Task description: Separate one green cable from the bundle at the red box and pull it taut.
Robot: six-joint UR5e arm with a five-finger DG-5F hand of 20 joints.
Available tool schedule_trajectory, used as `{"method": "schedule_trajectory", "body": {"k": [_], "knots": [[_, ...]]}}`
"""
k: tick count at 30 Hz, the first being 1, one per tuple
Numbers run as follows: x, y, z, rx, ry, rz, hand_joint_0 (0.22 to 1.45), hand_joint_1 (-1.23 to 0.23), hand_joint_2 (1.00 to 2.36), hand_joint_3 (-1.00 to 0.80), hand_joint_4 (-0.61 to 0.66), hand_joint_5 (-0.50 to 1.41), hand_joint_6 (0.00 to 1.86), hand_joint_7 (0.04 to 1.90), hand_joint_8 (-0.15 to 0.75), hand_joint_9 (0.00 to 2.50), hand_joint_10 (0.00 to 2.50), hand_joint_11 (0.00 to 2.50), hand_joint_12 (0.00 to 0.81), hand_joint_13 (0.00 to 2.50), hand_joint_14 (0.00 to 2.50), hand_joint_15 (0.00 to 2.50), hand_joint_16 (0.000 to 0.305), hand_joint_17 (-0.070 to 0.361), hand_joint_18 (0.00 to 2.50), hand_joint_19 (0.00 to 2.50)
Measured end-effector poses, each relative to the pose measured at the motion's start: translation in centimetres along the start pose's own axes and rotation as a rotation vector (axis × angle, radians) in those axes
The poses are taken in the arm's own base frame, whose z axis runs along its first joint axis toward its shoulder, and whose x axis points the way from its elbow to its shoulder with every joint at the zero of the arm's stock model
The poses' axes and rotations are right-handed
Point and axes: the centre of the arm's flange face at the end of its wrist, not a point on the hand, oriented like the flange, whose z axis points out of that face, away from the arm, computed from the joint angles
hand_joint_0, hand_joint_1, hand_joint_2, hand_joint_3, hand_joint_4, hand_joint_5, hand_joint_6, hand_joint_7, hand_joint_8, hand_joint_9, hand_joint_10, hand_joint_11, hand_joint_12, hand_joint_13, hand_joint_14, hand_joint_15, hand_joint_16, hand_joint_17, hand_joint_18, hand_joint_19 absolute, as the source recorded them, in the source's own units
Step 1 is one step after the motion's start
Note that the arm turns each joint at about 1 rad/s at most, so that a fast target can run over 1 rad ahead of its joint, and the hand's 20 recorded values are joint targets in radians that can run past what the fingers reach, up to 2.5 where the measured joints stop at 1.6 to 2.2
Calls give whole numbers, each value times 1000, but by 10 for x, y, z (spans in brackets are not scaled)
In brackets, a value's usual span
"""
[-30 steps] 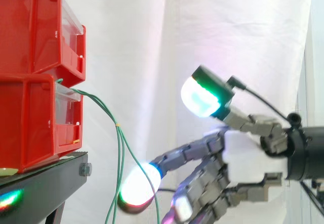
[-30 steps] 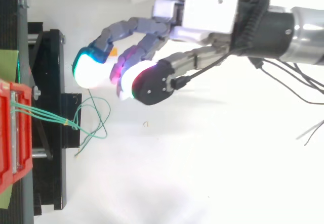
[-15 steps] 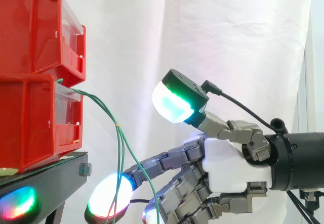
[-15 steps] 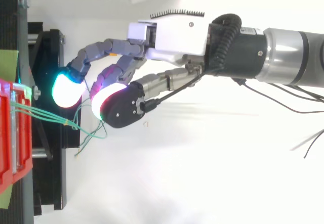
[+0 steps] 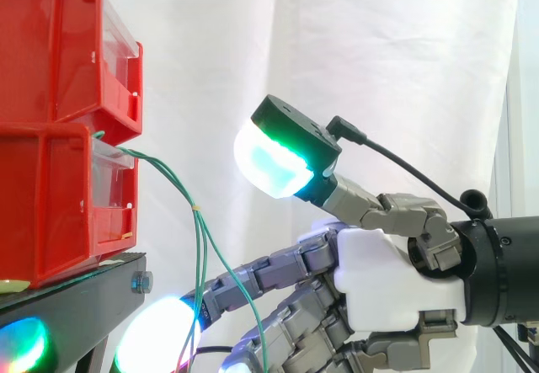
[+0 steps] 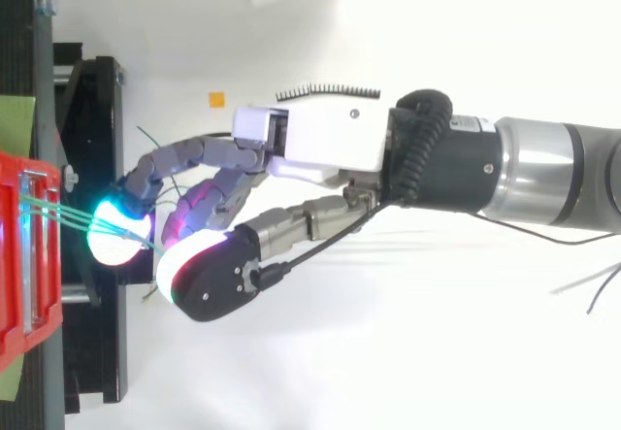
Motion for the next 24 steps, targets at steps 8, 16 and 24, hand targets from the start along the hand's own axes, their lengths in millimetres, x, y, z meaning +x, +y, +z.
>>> {"method": "schedule_trajectory", "body": {"k": [8, 16, 24], "knots": [[6, 11, 2, 12, 7, 17, 304, -452, 1000, -500, 223, -164, 502, 710, 351, 905, 10, 503, 443, 686, 13, 512, 89, 200, 781, 163], [6, 22, 3, 37, 14, 13, 305, -455, 1000, -500, 225, -163, 502, 719, 351, 907, 10, 497, 443, 688, 13, 509, 89, 200, 781, 174], [7, 23, 3, 43, 18, 13, 319, -437, 1000, -500, 235, -148, 502, 724, 347, 927, 12, 505, 439, 711, 14, 516, 88, 199, 790, 191]]}}
